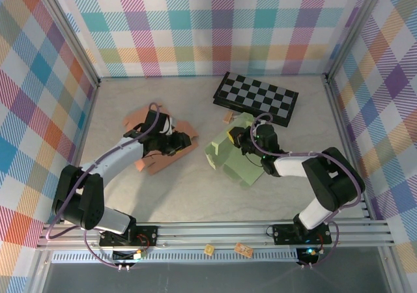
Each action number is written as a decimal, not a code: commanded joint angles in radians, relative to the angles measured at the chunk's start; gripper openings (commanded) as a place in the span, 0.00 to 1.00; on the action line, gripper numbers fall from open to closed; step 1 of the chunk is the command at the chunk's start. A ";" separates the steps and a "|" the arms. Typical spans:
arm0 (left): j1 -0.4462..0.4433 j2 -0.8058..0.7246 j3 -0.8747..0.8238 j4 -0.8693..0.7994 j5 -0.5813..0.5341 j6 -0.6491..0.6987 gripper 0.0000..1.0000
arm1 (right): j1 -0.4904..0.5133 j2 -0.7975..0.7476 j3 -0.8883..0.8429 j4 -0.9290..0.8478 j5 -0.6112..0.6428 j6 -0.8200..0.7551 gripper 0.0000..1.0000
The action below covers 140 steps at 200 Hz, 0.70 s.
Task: Fold the paper box
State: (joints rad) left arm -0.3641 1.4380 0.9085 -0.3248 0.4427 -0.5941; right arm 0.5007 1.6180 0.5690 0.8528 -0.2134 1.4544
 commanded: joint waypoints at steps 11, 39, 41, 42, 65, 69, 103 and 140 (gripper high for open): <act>-0.013 -0.024 -0.049 0.085 0.077 0.097 0.37 | 0.002 0.044 -0.024 0.103 -0.038 0.008 0.00; -0.064 -0.006 -0.084 0.161 0.103 0.151 0.35 | -0.002 0.026 -0.027 0.074 -0.052 -0.010 0.00; -0.071 -0.005 -0.084 0.167 0.102 0.154 0.35 | -0.002 0.026 -0.028 0.075 -0.053 -0.010 0.00; -0.075 -0.004 -0.085 0.170 0.102 0.158 0.35 | -0.002 0.026 -0.029 0.077 -0.053 -0.011 0.00; -0.146 0.033 -0.093 0.208 0.081 0.194 0.36 | -0.010 0.038 -0.030 0.106 -0.070 -0.002 0.00; -0.154 0.039 -0.096 0.213 0.076 0.194 0.36 | -0.013 0.041 -0.027 0.109 -0.072 -0.002 0.00; -0.180 0.037 -0.151 0.332 0.034 0.162 0.37 | -0.016 0.060 -0.003 0.141 -0.068 0.024 0.00; -0.185 0.008 -0.158 0.327 -0.039 0.165 0.36 | -0.017 0.051 0.034 0.104 -0.034 0.045 0.00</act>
State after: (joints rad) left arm -0.5430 1.4708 0.7670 -0.0502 0.4625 -0.4442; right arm 0.4889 1.6695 0.5652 0.9485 -0.2638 1.4769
